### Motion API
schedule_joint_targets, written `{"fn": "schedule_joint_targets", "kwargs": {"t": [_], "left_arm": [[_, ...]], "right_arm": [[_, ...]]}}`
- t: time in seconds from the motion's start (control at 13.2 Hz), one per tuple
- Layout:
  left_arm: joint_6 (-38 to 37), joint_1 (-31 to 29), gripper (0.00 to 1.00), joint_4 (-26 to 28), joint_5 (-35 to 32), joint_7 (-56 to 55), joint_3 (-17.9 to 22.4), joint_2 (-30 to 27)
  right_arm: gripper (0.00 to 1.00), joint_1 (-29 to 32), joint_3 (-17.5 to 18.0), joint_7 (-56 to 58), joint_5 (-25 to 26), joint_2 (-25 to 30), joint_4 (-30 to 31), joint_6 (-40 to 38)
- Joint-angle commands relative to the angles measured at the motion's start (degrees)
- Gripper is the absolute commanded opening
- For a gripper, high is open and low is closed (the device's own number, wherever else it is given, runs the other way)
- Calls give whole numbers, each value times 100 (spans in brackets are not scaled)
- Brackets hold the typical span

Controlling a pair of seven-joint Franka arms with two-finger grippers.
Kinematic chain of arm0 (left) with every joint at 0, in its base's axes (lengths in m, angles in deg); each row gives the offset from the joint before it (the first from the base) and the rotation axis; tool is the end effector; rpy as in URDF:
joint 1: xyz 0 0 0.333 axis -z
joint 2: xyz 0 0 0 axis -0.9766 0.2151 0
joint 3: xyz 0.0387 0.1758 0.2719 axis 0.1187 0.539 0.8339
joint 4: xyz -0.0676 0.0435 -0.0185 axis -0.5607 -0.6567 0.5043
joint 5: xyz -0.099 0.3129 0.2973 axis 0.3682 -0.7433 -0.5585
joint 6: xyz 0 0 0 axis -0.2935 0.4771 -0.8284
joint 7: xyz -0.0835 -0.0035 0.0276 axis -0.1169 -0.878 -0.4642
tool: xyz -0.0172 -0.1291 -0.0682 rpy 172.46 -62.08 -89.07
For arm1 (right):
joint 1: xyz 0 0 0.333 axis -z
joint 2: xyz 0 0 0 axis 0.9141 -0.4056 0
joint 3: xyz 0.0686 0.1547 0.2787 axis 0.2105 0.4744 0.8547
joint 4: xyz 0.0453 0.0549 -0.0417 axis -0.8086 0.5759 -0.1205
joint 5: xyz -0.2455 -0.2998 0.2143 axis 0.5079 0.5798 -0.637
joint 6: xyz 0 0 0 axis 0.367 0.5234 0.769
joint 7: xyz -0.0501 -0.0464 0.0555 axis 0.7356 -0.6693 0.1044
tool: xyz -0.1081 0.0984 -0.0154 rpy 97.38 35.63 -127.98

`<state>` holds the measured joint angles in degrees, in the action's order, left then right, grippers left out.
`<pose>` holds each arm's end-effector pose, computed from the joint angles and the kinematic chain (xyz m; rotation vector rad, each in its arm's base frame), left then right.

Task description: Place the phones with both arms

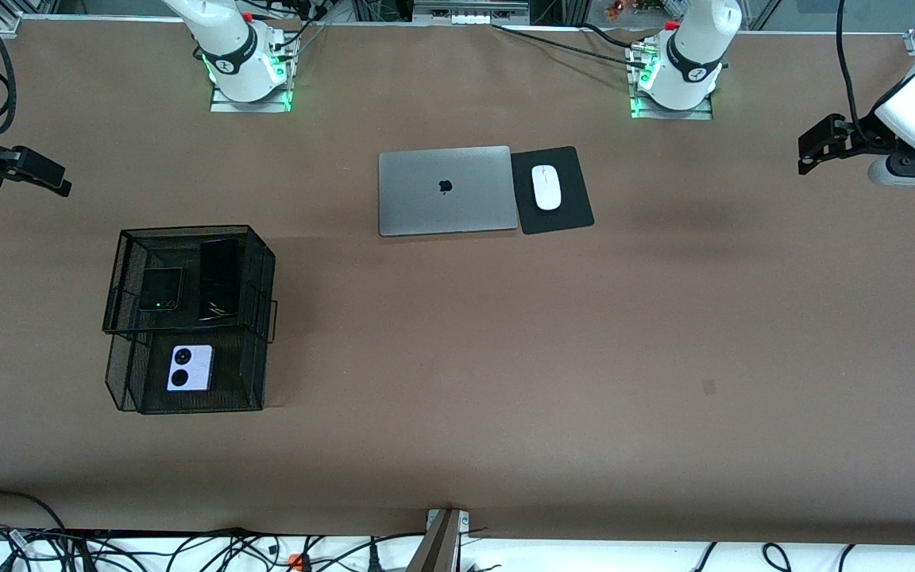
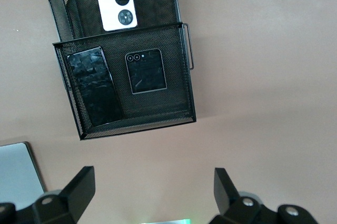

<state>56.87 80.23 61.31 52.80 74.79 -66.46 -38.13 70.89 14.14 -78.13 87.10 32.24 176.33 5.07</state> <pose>0.5679 -0.0236 0.5834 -3.0878 0.1233 0.1279 0.5922 -0.0478 0.5538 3.0968 -0.1874 -0.1165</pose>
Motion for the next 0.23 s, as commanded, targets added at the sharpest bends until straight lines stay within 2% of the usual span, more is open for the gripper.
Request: {"fn": "schedule_joint_targets", "kwargs": {"t": [0.0, 0.15], "left_arm": [[-103, -19, 100, -59, 23, 5, -36, 7], [-95, -28, 100, -59, 32, 31, -36, 7]], "right_arm": [[100, -34, -27, -94, -30, -27, -129, -87], [100, -34, -18, -86, -30, -9, -129, -69]]}}
